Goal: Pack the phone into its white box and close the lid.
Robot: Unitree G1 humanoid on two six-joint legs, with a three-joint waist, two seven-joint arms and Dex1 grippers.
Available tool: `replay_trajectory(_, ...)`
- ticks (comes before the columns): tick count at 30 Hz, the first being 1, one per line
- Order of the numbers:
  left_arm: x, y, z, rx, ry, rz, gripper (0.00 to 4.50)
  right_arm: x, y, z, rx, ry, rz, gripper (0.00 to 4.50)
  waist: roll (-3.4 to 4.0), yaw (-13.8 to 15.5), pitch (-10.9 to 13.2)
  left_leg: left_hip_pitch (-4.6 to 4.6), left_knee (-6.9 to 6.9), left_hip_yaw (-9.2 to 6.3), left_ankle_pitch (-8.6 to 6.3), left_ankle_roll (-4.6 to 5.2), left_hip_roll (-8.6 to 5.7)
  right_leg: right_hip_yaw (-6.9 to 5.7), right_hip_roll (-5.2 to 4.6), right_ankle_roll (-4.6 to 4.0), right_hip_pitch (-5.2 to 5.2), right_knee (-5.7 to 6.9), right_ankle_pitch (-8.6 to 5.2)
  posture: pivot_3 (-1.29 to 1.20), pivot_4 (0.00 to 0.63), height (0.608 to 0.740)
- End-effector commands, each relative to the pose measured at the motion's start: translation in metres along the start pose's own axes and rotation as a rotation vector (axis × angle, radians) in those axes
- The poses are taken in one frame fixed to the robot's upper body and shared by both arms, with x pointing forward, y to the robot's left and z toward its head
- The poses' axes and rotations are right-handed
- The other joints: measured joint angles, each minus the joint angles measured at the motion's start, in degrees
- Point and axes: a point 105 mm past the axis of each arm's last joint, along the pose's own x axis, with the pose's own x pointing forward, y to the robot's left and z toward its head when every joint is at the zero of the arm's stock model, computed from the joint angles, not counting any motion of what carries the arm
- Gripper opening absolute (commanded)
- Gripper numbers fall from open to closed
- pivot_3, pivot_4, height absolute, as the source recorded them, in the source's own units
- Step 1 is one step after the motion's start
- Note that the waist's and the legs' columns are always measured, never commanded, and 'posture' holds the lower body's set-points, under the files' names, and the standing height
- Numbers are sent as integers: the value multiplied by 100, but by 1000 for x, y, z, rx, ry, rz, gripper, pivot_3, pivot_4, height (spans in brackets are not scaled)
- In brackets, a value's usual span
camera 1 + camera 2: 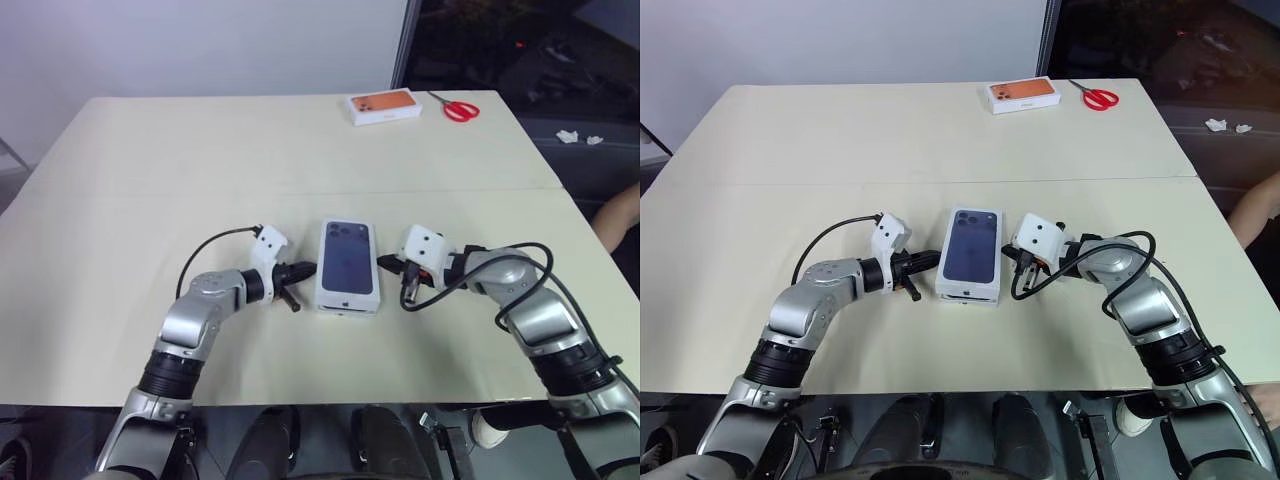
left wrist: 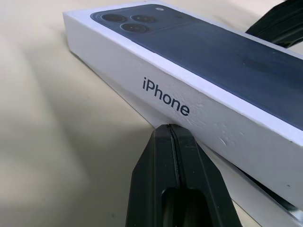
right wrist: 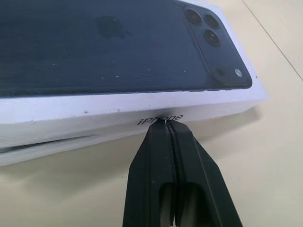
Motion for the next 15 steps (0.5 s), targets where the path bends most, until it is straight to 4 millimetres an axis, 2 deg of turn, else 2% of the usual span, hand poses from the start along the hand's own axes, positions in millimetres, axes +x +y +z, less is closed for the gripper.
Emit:
replay_trajectory(1, 1, -13, 9, 25, -34, -55, 0, -3, 6, 16, -48, -47, 24, 42, 0, -3, 0, 0, 0, 0, 0, 0, 0, 0, 0, 0, 0, 0, 0, 0, 150, 740)
replay_trajectory(9, -4, -12, 0, 17, -13, -47, 0, 1, 19, 7, -87, -14, 68, 42, 0, -7, 0, 2, 0, 0, -1, 1, 1, 0, 0, 0, 1, 1, 0, 0, 150, 740)
replay_trajectory(12, -6, -10, -4, 30, 3, -34, 0, 3, 15, 10, -74, -25, 52, 42, 0, -8, 0, 3, -1, 0, 0, 0, 1, 0, 1, 0, 0, 1, 0, 0, 150, 740)
replay_trajectory(15, -10, -4, 2, 33, -14, -9, 0, -2, 5, 9, -84, -12, 26, 42, 0, -7, 0, 3, 0, 0, 0, 0, 1, 1, 1, 0, 1, 1, 0, 0, 150, 740)
